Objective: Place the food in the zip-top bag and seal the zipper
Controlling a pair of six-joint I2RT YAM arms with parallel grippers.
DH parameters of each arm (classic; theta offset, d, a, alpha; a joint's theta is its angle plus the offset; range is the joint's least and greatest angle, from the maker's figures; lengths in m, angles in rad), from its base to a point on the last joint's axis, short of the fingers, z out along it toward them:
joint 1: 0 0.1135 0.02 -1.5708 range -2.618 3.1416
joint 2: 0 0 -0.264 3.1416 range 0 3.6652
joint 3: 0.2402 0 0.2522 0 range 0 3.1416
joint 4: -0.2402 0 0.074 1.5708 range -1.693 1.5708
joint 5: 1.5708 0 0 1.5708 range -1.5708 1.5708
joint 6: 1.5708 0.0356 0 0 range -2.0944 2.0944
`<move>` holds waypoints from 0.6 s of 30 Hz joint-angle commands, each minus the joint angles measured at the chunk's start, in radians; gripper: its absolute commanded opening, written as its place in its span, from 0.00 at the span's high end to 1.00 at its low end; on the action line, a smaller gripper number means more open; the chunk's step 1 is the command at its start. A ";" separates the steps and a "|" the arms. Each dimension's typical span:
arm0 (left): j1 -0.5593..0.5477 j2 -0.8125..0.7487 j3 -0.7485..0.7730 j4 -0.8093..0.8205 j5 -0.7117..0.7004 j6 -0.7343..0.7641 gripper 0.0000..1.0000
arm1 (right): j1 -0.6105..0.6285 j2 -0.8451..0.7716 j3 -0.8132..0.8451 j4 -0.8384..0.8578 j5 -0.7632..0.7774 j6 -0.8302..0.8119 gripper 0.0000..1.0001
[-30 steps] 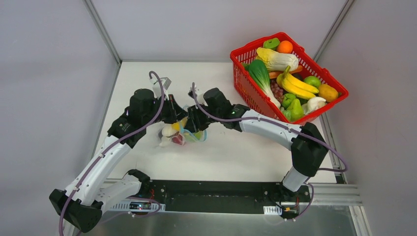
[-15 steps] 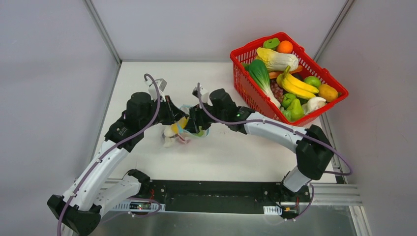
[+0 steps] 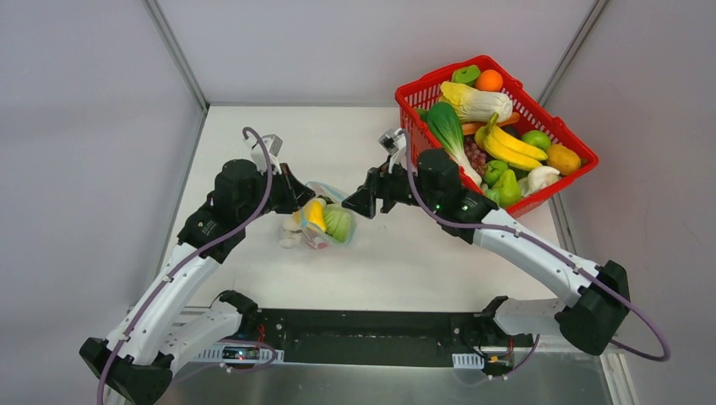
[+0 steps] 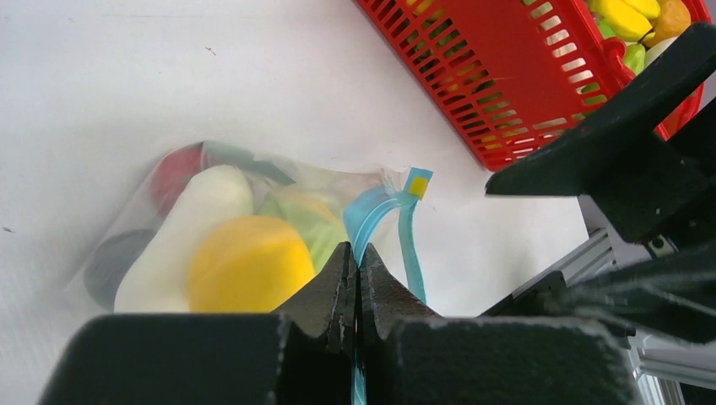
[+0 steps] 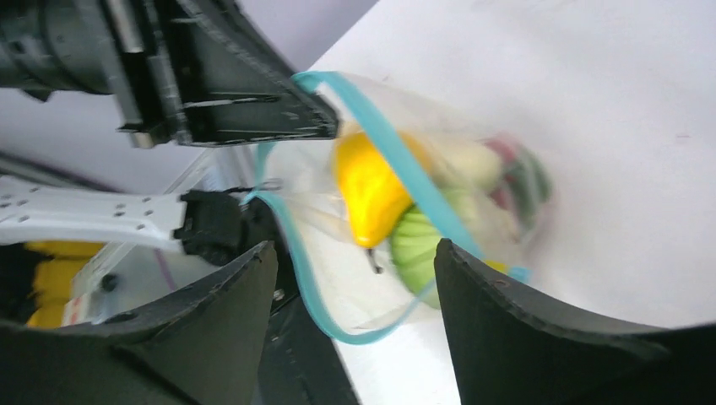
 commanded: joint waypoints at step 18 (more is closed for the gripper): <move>0.002 0.057 0.139 -0.164 0.192 0.283 1.00 | -0.193 0.014 -0.221 0.074 -0.293 -0.652 0.27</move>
